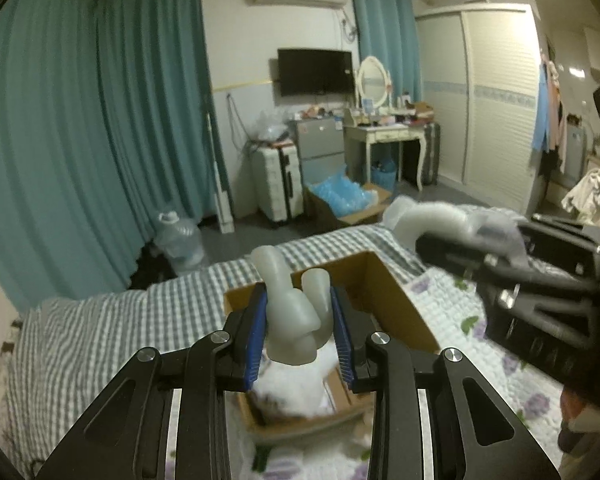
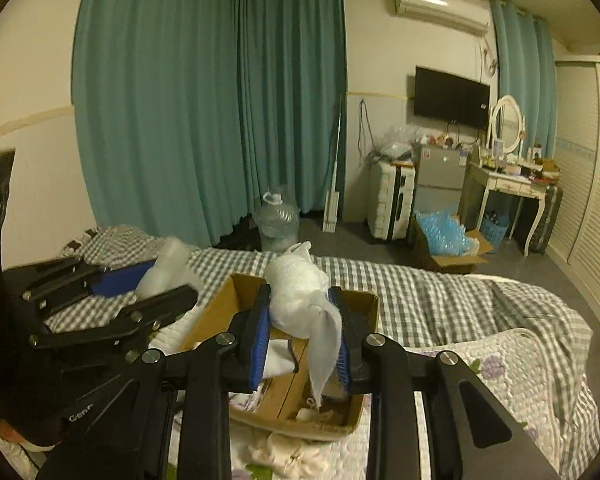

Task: Organize soft objects
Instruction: 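Release both white socks into the box from both grippers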

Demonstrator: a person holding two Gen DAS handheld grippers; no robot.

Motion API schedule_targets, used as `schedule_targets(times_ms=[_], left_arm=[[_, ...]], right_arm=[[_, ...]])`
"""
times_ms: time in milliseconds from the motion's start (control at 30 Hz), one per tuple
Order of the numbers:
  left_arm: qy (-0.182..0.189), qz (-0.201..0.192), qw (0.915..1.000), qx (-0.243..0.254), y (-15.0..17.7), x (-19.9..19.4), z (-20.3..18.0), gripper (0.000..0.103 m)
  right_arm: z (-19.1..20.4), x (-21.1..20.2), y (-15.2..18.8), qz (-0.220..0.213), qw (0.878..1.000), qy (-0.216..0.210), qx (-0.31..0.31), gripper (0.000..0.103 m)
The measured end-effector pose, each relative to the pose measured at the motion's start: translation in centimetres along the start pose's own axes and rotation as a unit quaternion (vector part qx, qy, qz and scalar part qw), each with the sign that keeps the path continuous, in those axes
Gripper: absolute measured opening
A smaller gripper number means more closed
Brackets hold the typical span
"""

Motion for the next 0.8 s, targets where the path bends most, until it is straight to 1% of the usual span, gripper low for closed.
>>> schedule_targets(times_ms=[33, 100, 133, 233, 300, 400, 467, 567, 600, 633, 667, 700, 733, 767, 800], left_arm=[[0.000, 0.003, 1.0000, -0.004, -0.2, 0.7, 0.3, 0.030], [0.009, 0.022, 0.9996, -0.017, -0.2, 3.6, 1.3, 0.030], [0.008, 0.027, 0.9994, -0.018, -0.1, 4.3, 1.5, 0.030], [0.001, 0.046, 0.9988, -0.015, 0.7, 7.8, 2.2, 0.030], [0.001, 0.053, 0.9985, -0.009, 1.4, 9.4, 2.4, 0.031], [0.000, 0.070, 0.9975, -0.011, 2.3, 11.0, 2.9, 0.031], [-0.004, 0.077, 0.9969, -0.014, 2.7, 11.9, 3.2, 0.034], [-0.016, 0.083, 0.9964, -0.012, 3.1, 12.3, 3.2, 0.037], [-0.017, 0.085, 0.9961, -0.013, 3.2, 12.4, 3.3, 0.041], [-0.018, 0.089, 0.9958, -0.014, 3.2, 12.5, 3.3, 0.042], [-0.022, 0.092, 0.9953, -0.018, 3.3, 12.5, 3.3, 0.043], [-0.025, 0.096, 0.9949, -0.022, 3.4, 12.5, 3.5, 0.044], [-0.029, 0.097, 0.9946, -0.024, 3.4, 12.5, 3.6, 0.047], [-0.035, 0.099, 0.9941, -0.027, 3.2, 12.2, 3.7, 0.049], [-0.039, 0.100, 0.9938, -0.028, 3.1, 12.1, 3.8, 0.050]], right_arm=[[-0.1, 1.1, 0.1, 0.006, 1.000, 0.000, 0.000, 0.027], [-0.5, 3.9, 0.4, 0.021, 1.000, 0.000, 0.004, 0.027], [-0.7, 4.9, 0.6, 0.026, 1.000, -0.002, 0.007, 0.027], [-1.3, 8.7, 1.8, 0.053, 0.998, -0.004, 0.016, 0.027], [-1.5, 10.5, 2.9, 0.073, 0.997, 0.000, 0.019, 0.027], [-1.8, 12.6, 4.1, 0.090, 0.996, 0.000, 0.023, 0.027], [-2.1, 13.7, 4.6, 0.097, 0.995, -0.004, 0.033, 0.027], [-2.3, 14.0, 5.0, 0.102, 0.994, -0.004, 0.039, 0.029], [-2.3, 13.9, 5.0, 0.103, 0.994, -0.008, 0.038, 0.031], [-2.3, 13.6, 5.0, 0.102, 0.994, -0.008, 0.037, 0.037], [-2.5, 13.3, 4.8, 0.100, 0.994, 0.001, 0.038, 0.049], [-2.6, 12.9, 4.7, 0.097, 0.994, 0.007, 0.040, 0.055], [-2.8, 12.5, 4.5, 0.094, 0.995, 0.010, 0.043, 0.064], [-3.0, 12.0, 4.2, 0.089, 0.995, 0.011, 0.048, 0.066], [-3.2, 11.3, 3.9, 0.086, 0.995, 0.011, 0.053, 0.066]])
Point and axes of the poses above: each gripper's, at about its wrist camera, not at the fingertips, and x roughly the way its jaws point, z to its left, y to its underside, the point moved 2 cm from there along x, roughly the way its jaws point, and after that the axes turned 8 degrees about y, right-handed, at the moved point
